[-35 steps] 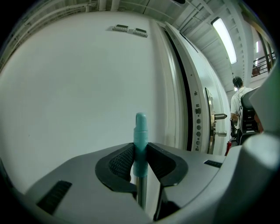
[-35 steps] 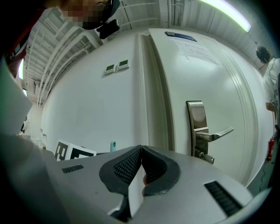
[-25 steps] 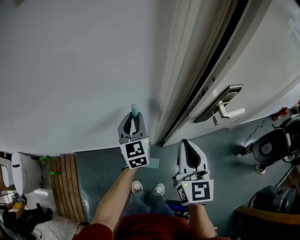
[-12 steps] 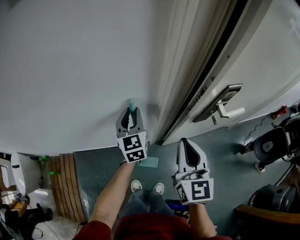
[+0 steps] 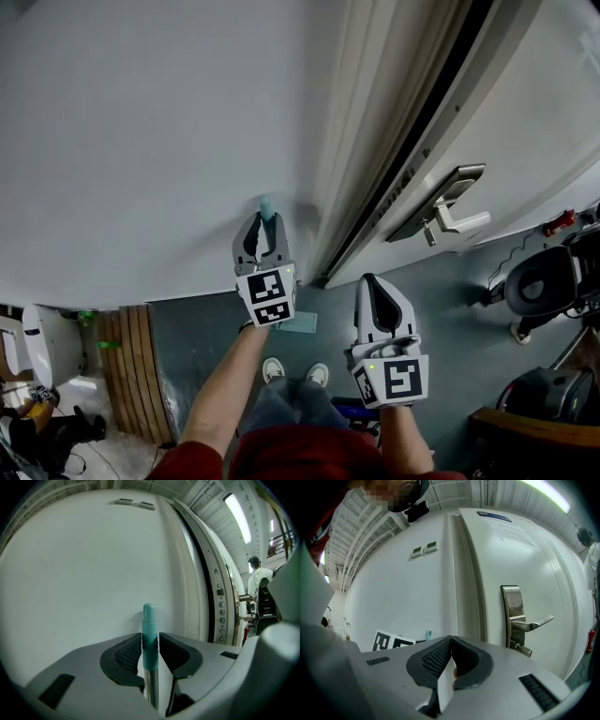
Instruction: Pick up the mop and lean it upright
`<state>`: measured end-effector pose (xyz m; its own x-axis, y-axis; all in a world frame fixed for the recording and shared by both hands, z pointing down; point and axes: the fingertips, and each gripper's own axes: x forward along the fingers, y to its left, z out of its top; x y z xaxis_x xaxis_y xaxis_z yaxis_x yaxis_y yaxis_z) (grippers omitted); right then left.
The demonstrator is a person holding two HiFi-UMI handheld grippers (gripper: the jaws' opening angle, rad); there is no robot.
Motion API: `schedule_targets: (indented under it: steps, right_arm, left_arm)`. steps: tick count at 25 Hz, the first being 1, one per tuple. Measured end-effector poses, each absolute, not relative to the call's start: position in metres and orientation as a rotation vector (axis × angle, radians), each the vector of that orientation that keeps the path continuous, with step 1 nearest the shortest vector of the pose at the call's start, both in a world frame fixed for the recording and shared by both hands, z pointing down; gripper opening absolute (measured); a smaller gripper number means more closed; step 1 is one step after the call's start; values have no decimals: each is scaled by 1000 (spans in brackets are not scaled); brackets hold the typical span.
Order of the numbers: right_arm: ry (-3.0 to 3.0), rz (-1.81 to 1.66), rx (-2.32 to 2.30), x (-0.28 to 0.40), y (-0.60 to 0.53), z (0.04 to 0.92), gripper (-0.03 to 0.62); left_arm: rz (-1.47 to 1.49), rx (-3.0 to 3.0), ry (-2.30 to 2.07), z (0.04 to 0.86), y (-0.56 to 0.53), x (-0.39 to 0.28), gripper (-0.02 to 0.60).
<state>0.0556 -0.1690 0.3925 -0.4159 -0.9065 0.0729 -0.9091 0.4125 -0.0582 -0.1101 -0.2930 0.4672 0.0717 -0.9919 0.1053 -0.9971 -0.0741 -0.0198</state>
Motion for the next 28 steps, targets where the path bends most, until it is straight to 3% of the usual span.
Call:
schedule_targets:
  steps: [4,9,28]
  right_arm:
    - [-2616,136,1682,55,-167,391,17]
    - [-2619,130,1685,55,-161,389,17]
    - [-2656,100,1711,51,-150,371,17]
  left_arm:
    - [137,2329,-2054,462,-290,-99,193]
    - [140,2327,-2059,459,-284,-99,239]
    - [27,2459,-1967,395,-197,-90,245]
